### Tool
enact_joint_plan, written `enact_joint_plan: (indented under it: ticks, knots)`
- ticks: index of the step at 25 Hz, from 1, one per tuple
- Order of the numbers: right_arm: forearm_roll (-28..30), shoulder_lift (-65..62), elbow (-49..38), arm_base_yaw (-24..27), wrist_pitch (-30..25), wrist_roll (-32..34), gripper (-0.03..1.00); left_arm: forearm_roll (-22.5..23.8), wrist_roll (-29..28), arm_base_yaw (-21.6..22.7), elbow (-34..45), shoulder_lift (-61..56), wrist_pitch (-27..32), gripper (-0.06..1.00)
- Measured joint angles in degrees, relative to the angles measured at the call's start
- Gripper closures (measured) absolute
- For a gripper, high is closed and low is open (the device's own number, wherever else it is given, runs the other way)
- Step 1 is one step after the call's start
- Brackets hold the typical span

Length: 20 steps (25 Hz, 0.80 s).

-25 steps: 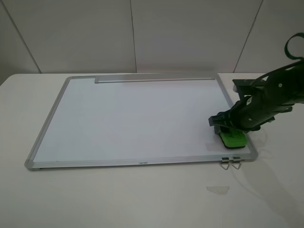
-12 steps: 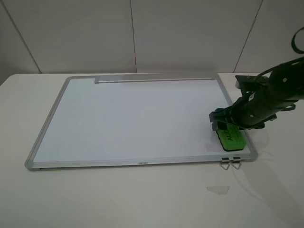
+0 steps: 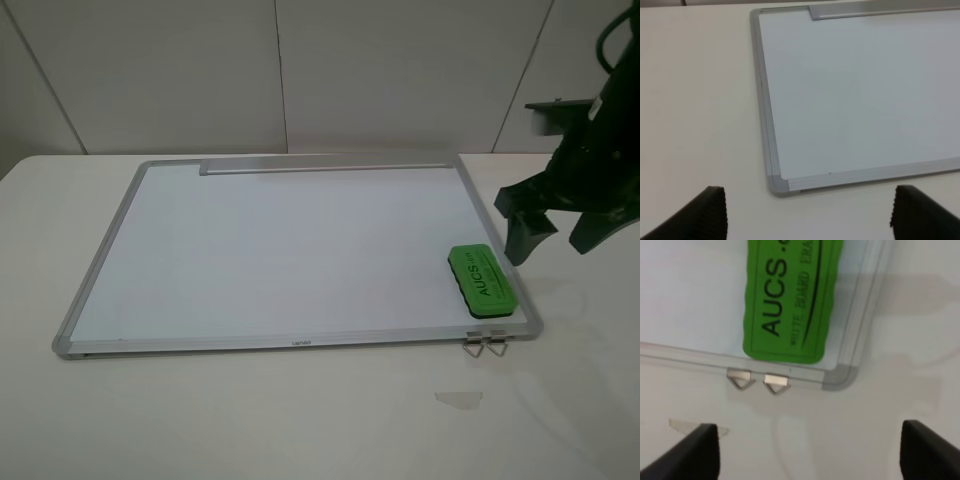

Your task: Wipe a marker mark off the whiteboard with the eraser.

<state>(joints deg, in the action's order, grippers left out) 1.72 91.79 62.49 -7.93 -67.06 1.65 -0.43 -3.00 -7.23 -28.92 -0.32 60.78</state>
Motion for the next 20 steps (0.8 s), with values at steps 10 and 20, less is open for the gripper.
enact_joint_plan:
  ticks: [10,20]
  knots:
    - [-2.0,-12.6,-4.0,12.9,-2.5,-2.5,0.23,0.0,0.0,0.0,0.0,0.0,0.0,0.26]
    - [-3.0,-38.9,-16.3,9.9,-2.9,-1.3,0.23,0.0,0.0,0.0,0.0,0.0,0.0,0.26]
